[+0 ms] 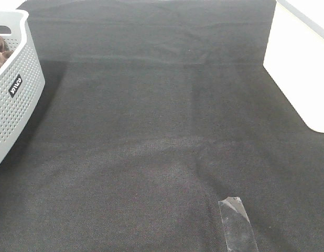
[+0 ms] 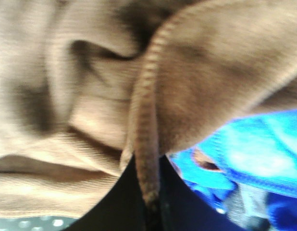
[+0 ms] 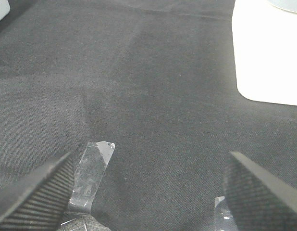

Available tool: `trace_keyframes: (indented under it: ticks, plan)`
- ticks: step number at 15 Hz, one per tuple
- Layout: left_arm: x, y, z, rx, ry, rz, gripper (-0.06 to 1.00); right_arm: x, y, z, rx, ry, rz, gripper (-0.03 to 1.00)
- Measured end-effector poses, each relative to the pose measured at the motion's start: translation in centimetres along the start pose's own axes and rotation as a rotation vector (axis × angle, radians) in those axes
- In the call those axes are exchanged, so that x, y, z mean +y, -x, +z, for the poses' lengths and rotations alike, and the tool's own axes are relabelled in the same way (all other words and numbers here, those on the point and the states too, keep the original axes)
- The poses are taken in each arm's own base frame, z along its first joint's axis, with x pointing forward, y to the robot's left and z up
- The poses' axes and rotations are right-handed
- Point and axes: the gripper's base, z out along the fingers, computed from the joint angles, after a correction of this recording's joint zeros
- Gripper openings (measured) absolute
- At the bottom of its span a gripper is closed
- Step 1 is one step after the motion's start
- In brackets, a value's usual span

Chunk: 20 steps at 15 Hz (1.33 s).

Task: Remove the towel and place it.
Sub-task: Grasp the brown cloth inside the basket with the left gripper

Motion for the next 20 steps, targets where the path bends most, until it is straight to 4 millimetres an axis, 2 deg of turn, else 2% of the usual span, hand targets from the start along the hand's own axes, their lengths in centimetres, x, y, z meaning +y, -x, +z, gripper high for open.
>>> trace_keyframes:
  ticks: [3, 5, 8, 9, 12, 13, 14, 16, 17, 20]
  plan:
    - [0.1, -0.3, -0.8, -0.001, 0.003, -0.13, 0.0, 0.0, 0.0, 0.0, 0.0, 0.0, 0.0, 0.77]
    - [0.6, -1.0, -3.5, -0.025, 0.058, -0.259, 0.0, 0.0, 0.0, 0.0, 0.0, 0.0, 0.0, 0.77]
    - [0.7, -1.7, -9.0, -0.118, 0.116, -0.444, 0.0, 0.0, 0.0, 0.0, 0.0, 0.0, 0.0, 0.77]
    - [0.5, -1.9, -11.5, -0.184, 0.128, -0.518, 0.0, 0.0, 0.0, 0.0, 0.0, 0.0, 0.0, 0.77]
    - [-0.3, -2.6, -17.4, -0.327, 0.184, -0.63, 0.0, 0.0, 0.0, 0.0, 0.0, 0.0, 0.0, 0.77]
    - [-0.3, -2.6, -17.4, -0.327, 0.184, -0.63, 0.0, 0.0, 0.0, 0.0, 0.0, 0.0, 0.0, 0.77]
    - [-0.8, -2.6, -19.4, -0.382, 0.196, -0.661, 0.0, 0.0, 0.0, 0.0, 0.0, 0.0, 0.0, 0.77]
    - [-2.2, -2.2, -23.4, -0.497, 0.204, -0.686, 0.0, 0.0, 0.0, 0.0, 0.0, 0.0, 0.0, 0.77]
    - [-3.6, -1.3, -26.9, -0.598, 0.223, -0.663, 0.0, 0.0, 0.0, 0.0, 0.0, -0.001, 0.0, 0.77]
    - [-4.8, 0.2, -31.1, -0.722, 0.242, -0.676, 0.0, 0.1, 0.0, 0.0, -0.004, 0.014, 0.006, 0.77]
